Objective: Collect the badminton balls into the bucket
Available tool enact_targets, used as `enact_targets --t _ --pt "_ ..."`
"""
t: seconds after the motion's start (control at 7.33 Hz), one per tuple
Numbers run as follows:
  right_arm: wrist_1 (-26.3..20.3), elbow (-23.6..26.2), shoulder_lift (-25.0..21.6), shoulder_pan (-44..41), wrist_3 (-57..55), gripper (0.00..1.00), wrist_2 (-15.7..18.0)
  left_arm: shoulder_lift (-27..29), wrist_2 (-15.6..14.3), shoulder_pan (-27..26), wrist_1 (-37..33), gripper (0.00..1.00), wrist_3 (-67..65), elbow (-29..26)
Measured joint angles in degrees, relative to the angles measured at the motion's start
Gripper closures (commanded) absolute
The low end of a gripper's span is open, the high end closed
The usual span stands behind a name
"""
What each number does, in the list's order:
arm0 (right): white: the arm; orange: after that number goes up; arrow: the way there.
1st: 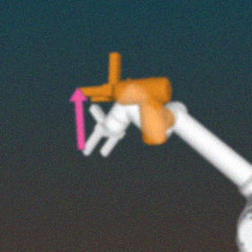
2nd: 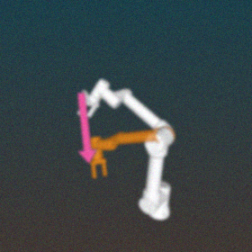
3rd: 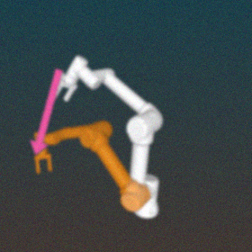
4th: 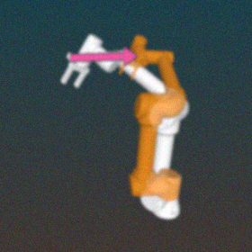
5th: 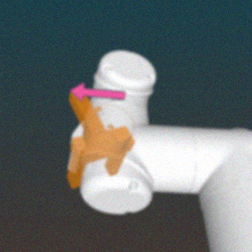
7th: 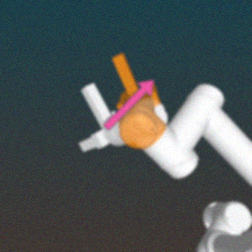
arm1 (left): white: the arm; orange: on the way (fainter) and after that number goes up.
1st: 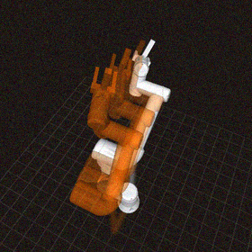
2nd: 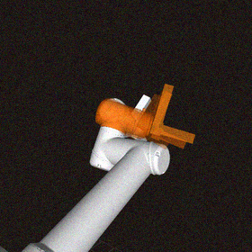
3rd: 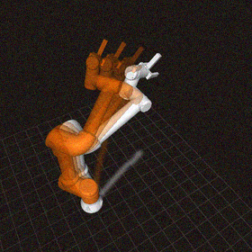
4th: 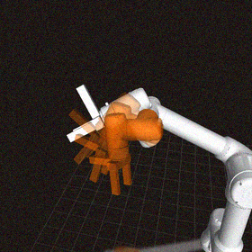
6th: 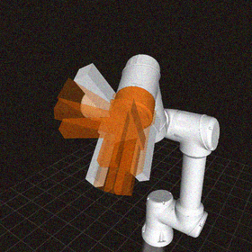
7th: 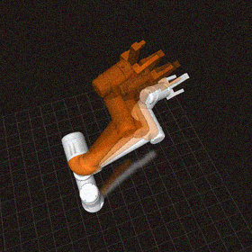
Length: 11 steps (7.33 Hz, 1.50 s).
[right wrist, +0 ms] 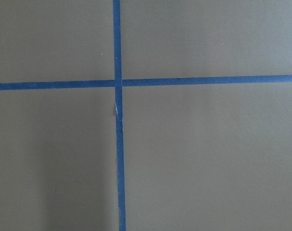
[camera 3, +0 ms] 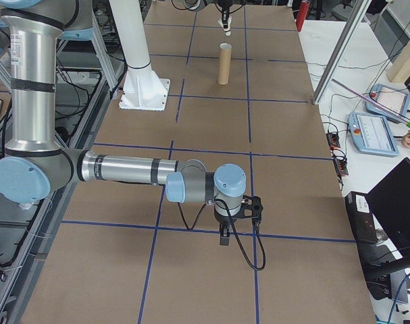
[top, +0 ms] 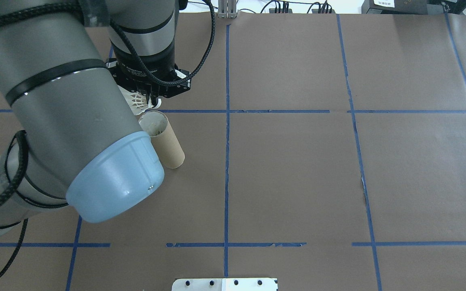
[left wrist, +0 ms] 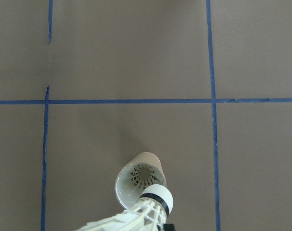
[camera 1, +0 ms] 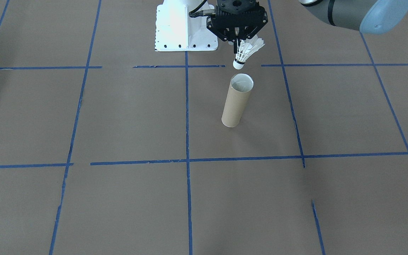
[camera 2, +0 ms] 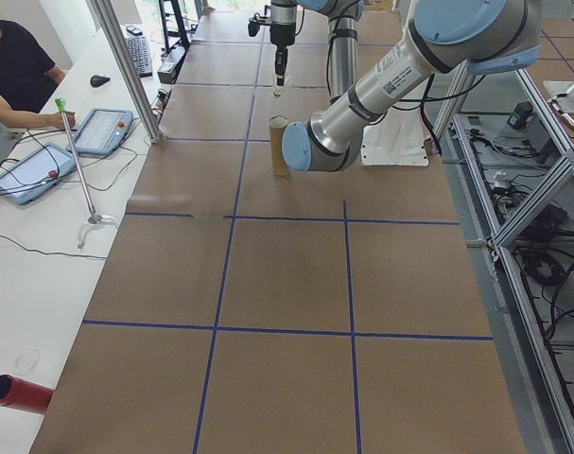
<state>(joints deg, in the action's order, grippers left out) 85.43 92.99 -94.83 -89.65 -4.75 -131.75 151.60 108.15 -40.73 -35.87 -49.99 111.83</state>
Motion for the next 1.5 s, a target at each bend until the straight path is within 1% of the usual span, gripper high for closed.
enact_targets --t 0.27,0.41,0.55,0.82,1.23,1.36,1.5 --pt "0.00 0.00 0.00 0.00 0.00 0.00 0.00 0.38 -3.65 2.82 1.77 1.00 5.00 -4.04" --pt "0.00 0.00 0.00 0.00 0.00 0.00 0.00 0.50 -5.05 3.76 1.95 1.00 6.86 -6.06" --pt "0.00 0.00 0.00 0.00 0.00 0.00 0.00 0.51 -5.78 4.16 2.12 1.00 9.28 -7.46" --pt "0.00 0.00 0.00 0.00 0.00 0.00 0.00 0.12 -6.12 4.30 2.41 1.00 12.13 -8.62" --pt "0.00 0.00 0.00 0.00 0.00 0.00 0.00 -0.35 -6.11 4.29 2.41 1.00 12.78 -9.01" --pt "0.00 0.00 0.00 0.00 0.00 0.00 0.00 -0.35 -5.89 4.29 2.28 0.01 12.73 -9.23" --pt "0.00 0.00 0.00 0.00 0.00 0.00 0.00 -0.49 -5.56 4.35 1.93 0.00 12.46 -9.35"
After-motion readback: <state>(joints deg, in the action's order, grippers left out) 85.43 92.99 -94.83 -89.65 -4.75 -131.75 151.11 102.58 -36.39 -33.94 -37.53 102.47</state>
